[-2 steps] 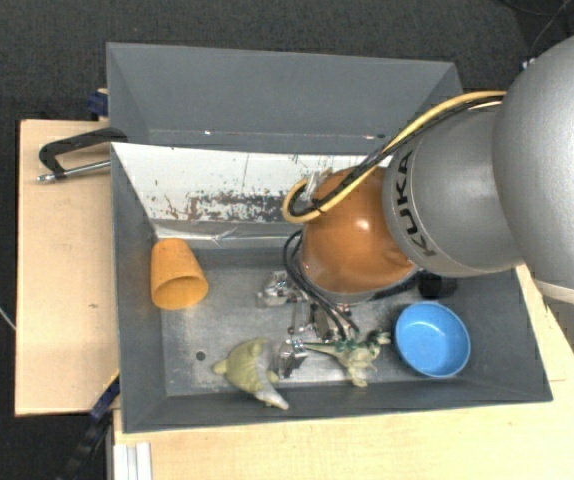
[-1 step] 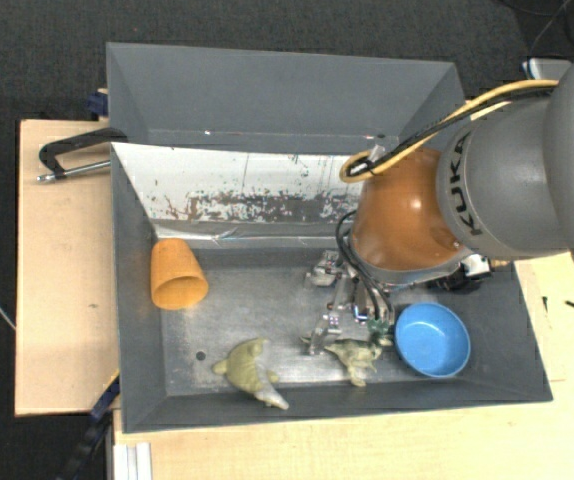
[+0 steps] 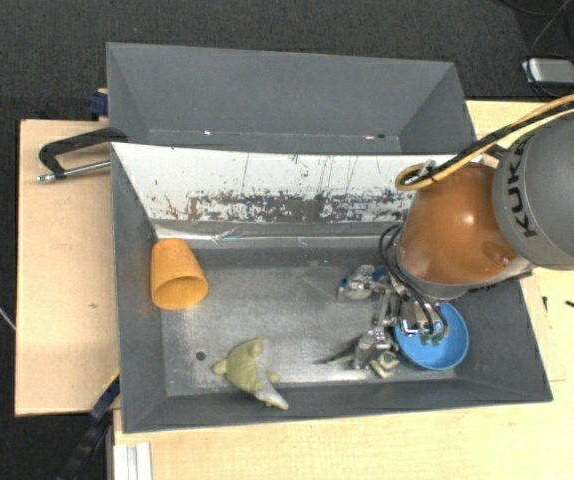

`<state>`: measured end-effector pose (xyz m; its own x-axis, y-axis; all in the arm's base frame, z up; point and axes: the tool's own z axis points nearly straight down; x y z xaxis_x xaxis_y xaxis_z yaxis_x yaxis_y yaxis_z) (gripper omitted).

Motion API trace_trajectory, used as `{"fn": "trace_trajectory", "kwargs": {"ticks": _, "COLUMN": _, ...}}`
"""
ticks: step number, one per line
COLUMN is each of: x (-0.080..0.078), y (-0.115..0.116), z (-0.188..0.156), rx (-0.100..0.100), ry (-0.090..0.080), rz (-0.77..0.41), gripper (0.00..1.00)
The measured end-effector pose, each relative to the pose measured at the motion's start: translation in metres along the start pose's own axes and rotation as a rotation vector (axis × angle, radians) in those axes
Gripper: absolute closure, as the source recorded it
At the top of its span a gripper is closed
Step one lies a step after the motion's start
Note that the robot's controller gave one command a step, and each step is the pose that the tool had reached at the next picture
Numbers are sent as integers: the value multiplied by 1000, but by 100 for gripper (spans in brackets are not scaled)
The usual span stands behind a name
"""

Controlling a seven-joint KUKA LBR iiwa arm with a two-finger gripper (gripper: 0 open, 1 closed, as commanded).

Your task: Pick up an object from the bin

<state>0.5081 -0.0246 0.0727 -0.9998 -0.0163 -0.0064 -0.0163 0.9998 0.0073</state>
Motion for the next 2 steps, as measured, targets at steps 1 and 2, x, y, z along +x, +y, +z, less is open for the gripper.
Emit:
{"fn": "trace_trajectory", "kwargs": {"ticks": 1, "x": -2, "y": -2, "z": -1, "rx": 4, "ry": -4, "rz": 5, "gripper": 100}}
{"fn": "trace_trajectory", "kwargs": {"ticks": 2, "x": 0, "y": 7, "z": -143, "rx": 8, "ry": -3, "rz": -370, "gripper": 100}}
